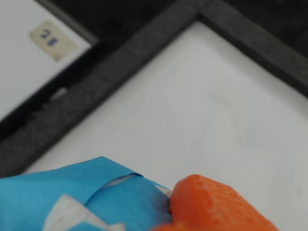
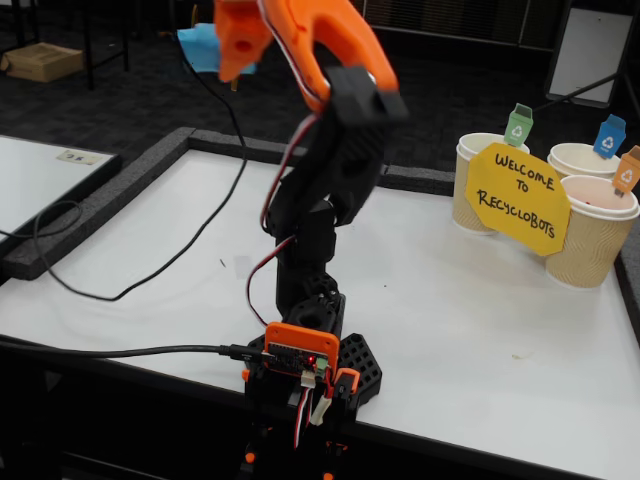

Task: Sort rubbish by color.

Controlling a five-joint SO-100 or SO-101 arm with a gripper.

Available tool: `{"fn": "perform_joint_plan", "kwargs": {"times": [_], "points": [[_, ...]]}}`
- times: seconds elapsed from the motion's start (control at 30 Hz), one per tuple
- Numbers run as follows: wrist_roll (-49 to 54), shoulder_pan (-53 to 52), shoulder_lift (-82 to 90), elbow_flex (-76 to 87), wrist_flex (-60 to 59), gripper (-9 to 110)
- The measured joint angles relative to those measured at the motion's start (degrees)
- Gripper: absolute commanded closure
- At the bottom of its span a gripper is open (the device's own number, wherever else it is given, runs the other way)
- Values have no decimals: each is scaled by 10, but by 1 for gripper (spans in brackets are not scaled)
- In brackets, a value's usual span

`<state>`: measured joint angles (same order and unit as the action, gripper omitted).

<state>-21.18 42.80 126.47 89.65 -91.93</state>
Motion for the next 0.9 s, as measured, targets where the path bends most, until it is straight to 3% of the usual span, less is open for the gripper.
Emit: {"fn": "perform_joint_plan", "kwargs": {"times": [0.5, 0.9], "points": [[104, -177, 337, 191, -11, 101], [202, -247, 432, 294, 21, 101]]}}
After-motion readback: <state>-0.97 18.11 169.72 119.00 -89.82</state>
